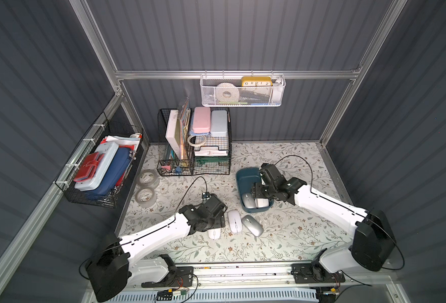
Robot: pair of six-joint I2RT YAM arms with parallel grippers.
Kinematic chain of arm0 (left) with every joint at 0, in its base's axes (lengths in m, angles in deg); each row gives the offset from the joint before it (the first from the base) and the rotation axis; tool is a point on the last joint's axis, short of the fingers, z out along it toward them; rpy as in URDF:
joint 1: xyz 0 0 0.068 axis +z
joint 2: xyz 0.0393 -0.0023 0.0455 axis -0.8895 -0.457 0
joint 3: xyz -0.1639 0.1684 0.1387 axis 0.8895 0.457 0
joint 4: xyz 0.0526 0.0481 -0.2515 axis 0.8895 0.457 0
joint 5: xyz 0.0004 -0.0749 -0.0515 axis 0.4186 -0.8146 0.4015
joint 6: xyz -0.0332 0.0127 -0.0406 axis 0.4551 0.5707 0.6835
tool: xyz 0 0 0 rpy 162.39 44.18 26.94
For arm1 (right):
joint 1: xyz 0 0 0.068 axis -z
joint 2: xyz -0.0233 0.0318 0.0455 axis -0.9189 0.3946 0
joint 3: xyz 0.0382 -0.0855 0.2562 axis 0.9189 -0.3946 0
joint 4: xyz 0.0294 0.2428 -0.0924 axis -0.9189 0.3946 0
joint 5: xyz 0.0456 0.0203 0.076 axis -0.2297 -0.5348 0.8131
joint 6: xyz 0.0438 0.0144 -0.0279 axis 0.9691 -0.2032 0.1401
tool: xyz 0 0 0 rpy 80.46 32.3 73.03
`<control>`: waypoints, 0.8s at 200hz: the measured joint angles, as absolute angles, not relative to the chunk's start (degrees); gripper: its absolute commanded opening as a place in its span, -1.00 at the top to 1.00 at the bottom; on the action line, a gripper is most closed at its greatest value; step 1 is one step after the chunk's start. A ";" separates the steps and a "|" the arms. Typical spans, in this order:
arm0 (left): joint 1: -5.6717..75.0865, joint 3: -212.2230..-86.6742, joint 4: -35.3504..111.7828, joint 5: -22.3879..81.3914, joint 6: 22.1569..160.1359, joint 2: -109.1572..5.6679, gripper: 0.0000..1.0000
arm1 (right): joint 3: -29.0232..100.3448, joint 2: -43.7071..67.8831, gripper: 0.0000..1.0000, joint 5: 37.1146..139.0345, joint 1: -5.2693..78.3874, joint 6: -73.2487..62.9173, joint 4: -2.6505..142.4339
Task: Take out the mouse from the storage box
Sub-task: Pick up the mouse from the storage box.
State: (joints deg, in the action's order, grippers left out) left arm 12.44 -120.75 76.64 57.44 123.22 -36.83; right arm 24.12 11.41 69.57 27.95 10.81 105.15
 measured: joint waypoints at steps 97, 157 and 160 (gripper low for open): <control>12.44 -121.25 75.98 61.48 123.27 -31.23 -0.80 | 29.45 26.14 -0.47 68.13 24.22 10.64 109.17; 12.44 -121.18 75.39 61.48 123.27 -32.19 -0.81 | 29.45 28.35 -0.45 69.05 24.22 8.34 106.90; 12.44 -121.18 75.37 61.48 123.27 -32.28 -0.81 | 29.45 28.45 -0.45 69.27 24.26 8.10 106.72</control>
State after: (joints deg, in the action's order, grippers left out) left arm 12.44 -121.18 75.37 61.48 123.27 -32.28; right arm 29.45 28.45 69.27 24.26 8.10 106.72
